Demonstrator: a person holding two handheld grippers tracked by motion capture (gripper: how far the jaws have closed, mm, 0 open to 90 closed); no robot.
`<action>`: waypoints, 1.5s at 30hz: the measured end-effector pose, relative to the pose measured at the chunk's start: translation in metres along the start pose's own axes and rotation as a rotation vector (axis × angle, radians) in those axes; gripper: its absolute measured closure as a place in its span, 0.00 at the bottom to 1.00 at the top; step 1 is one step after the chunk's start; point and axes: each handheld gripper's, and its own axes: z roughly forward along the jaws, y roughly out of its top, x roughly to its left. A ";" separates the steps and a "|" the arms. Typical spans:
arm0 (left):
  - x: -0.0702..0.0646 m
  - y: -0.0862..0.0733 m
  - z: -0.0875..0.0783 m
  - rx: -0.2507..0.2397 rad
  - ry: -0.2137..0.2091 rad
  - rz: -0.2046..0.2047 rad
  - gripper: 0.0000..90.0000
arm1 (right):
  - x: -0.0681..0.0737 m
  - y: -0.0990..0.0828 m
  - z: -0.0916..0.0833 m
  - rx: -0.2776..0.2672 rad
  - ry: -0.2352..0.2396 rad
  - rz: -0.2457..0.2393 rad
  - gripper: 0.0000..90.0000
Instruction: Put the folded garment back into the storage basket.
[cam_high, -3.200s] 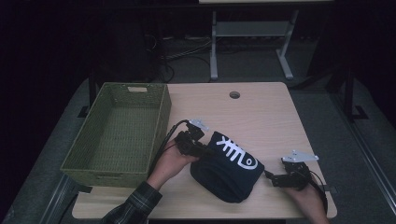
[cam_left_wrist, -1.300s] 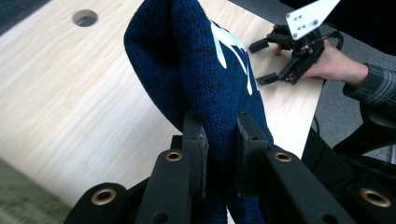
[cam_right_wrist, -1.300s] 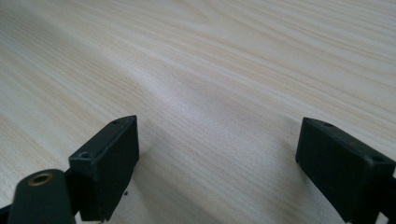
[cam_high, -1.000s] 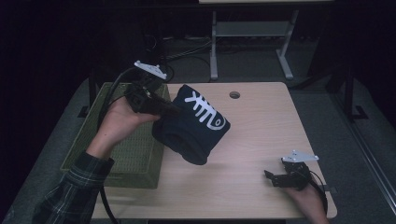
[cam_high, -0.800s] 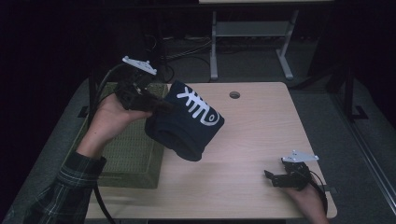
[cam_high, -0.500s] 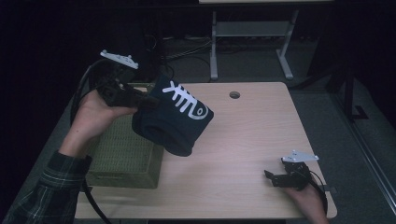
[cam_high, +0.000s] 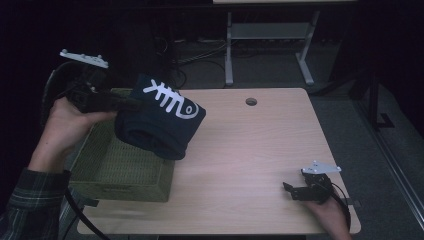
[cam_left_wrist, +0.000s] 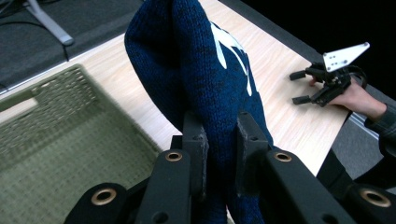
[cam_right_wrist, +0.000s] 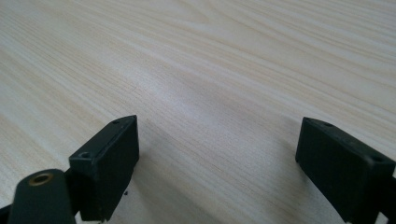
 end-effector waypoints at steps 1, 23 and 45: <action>0.003 -0.003 -0.003 -0.005 0.006 -0.009 0.86 | 0.000 0.000 0.000 0.000 0.000 0.000 0.15; 0.052 -0.055 -0.018 -0.025 0.063 -0.160 0.86 | 0.000 0.000 0.000 0.000 -0.004 0.004 0.15; 0.087 -0.100 -0.001 0.000 0.073 -0.285 0.86 | 0.000 0.000 0.000 0.000 -0.003 0.003 0.15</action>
